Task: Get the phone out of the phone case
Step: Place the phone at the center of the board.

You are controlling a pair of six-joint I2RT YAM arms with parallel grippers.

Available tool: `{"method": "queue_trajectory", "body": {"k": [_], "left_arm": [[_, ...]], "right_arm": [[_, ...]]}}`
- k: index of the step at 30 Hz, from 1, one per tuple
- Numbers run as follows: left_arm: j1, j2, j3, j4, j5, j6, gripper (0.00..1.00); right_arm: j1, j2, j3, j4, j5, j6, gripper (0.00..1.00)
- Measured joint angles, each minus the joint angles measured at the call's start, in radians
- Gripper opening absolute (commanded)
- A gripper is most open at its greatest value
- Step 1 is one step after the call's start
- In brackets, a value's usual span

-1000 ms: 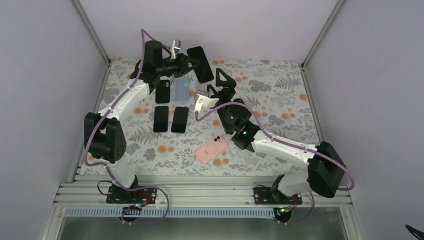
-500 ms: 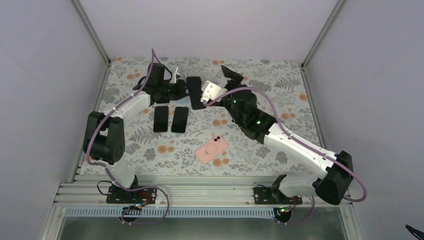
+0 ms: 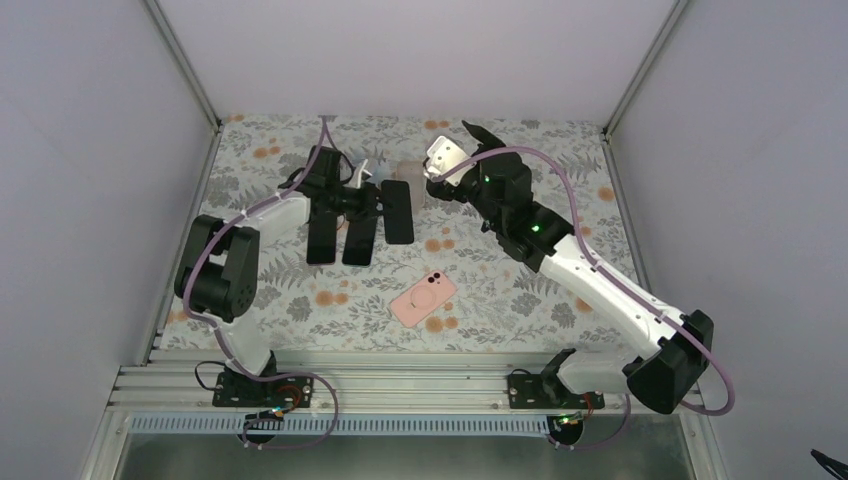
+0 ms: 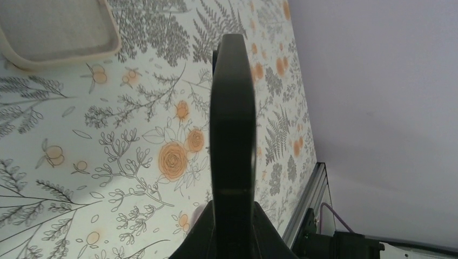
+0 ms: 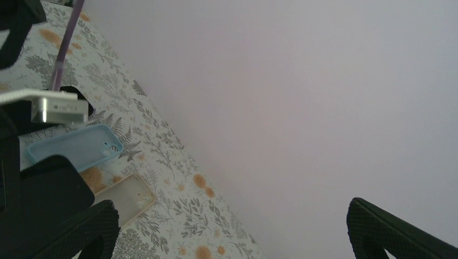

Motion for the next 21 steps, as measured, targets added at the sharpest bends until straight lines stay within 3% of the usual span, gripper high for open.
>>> {"method": "queue_trajectory", "body": {"k": [21], "left_arm": [[-0.050,0.245,-0.001,0.031,0.001,-0.009,0.04]], "right_arm": [[-0.072,-0.006,0.007,-0.057,-0.097,0.098,0.99]]}}
